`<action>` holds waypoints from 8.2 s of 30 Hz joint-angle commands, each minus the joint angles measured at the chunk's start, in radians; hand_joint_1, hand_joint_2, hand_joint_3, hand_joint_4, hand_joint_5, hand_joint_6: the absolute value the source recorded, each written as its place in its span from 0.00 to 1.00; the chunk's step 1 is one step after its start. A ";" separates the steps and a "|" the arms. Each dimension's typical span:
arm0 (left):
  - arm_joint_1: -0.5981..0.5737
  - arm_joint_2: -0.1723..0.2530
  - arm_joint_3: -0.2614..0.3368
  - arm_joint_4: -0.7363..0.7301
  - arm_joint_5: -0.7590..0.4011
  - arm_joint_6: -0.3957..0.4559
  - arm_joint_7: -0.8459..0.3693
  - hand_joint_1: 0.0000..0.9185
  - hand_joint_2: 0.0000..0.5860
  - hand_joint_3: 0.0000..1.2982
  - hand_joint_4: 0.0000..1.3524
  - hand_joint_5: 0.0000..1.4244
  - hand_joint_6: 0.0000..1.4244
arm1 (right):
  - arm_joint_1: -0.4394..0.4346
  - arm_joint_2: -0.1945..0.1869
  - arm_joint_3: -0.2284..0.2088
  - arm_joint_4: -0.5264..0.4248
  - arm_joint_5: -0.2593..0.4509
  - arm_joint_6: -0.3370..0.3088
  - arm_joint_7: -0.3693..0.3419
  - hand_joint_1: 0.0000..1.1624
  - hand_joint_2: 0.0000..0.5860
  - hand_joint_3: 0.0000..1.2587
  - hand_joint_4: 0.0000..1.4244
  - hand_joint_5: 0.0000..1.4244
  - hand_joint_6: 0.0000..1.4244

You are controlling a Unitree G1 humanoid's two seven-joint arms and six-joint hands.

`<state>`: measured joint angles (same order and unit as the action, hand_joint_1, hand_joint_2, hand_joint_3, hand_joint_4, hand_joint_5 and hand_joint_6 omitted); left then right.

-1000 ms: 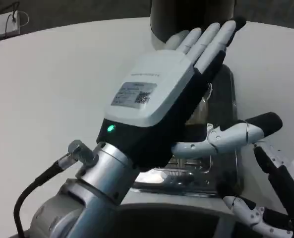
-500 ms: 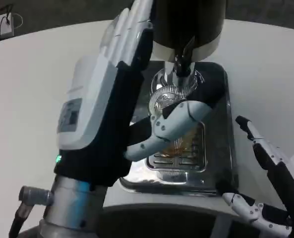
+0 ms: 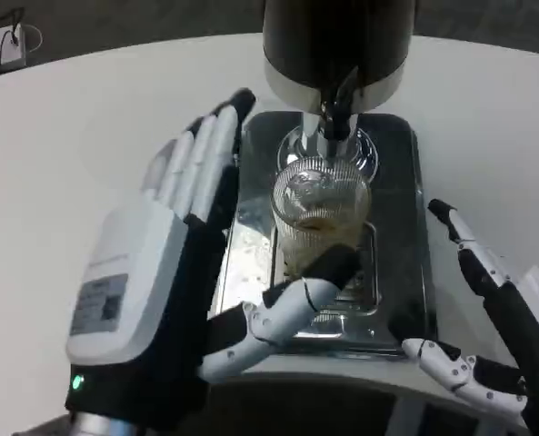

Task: Grasp the cup under the faucet to collect the drink, then remove the cup.

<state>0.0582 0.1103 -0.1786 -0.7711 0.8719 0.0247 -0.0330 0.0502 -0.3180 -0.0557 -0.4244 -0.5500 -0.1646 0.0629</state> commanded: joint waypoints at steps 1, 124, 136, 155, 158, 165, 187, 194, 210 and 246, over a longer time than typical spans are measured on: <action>0.050 0.012 0.004 -0.010 0.062 -0.011 0.007 0.00 0.28 0.00 0.00 0.00 0.00 | -0.021 0.011 0.014 0.029 0.015 0.004 -0.018 0.33 0.53 0.00 0.00 0.04 0.12; 0.256 0.073 0.056 0.094 0.141 0.035 -0.017 0.00 0.35 0.00 0.00 0.00 0.00 | -0.557 0.161 0.195 0.630 0.157 -0.108 -0.195 0.57 0.35 0.00 0.03 0.06 0.13; 0.259 0.067 0.067 0.087 0.126 0.045 -0.023 0.00 0.35 0.00 0.00 0.00 0.00 | -0.572 0.168 0.212 0.680 0.152 -0.104 -0.196 0.62 0.33 0.01 0.07 0.10 0.16; 0.261 0.063 0.091 0.066 0.111 0.065 -0.034 0.00 0.35 0.00 0.00 0.00 0.00 | -0.615 0.216 0.216 0.730 0.203 -0.066 -0.183 0.66 0.31 0.15 0.21 0.21 0.25; 0.259 0.057 0.097 0.063 0.104 0.073 -0.037 0.00 0.35 0.00 0.00 0.00 0.00 | -0.619 0.224 0.215 0.736 0.214 -0.057 -0.181 0.68 0.30 0.18 0.24 0.24 0.29; 0.271 0.049 0.103 0.045 0.106 0.082 -0.044 0.00 0.35 0.00 0.00 0.00 0.00 | -0.613 0.246 0.221 0.731 0.235 -0.042 -0.178 0.72 0.31 0.23 0.28 0.29 0.40; 0.281 0.050 0.117 0.036 0.085 0.072 -0.046 0.00 0.35 0.00 0.00 0.00 0.00 | -0.565 0.283 0.170 0.645 0.258 -0.045 -0.237 0.95 0.22 0.67 0.73 0.82 1.00; 0.268 0.063 0.129 0.062 0.049 0.054 -0.033 0.00 0.35 0.00 0.00 0.00 0.00 | -0.494 0.275 0.200 0.548 0.254 -0.054 -0.202 0.96 0.20 0.68 0.74 0.83 1.00; 0.270 0.070 0.113 0.107 0.042 0.011 0.012 0.00 0.33 0.00 0.00 0.00 0.00 | -0.312 0.257 0.221 0.291 0.269 -0.023 -0.108 0.96 0.19 0.68 0.76 0.83 1.00; 0.330 0.032 -0.013 -0.189 0.365 -0.085 -0.230 0.00 0.17 0.00 0.00 0.00 0.00 | 0.024 0.102 0.057 -0.369 0.461 0.009 0.108 0.96 0.19 0.67 0.74 0.81 1.00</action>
<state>0.3930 0.1594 -0.1856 -0.9383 1.1954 -0.0540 -0.2408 0.0676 -0.2110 0.0054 -0.7633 -0.0972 -0.1115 0.1659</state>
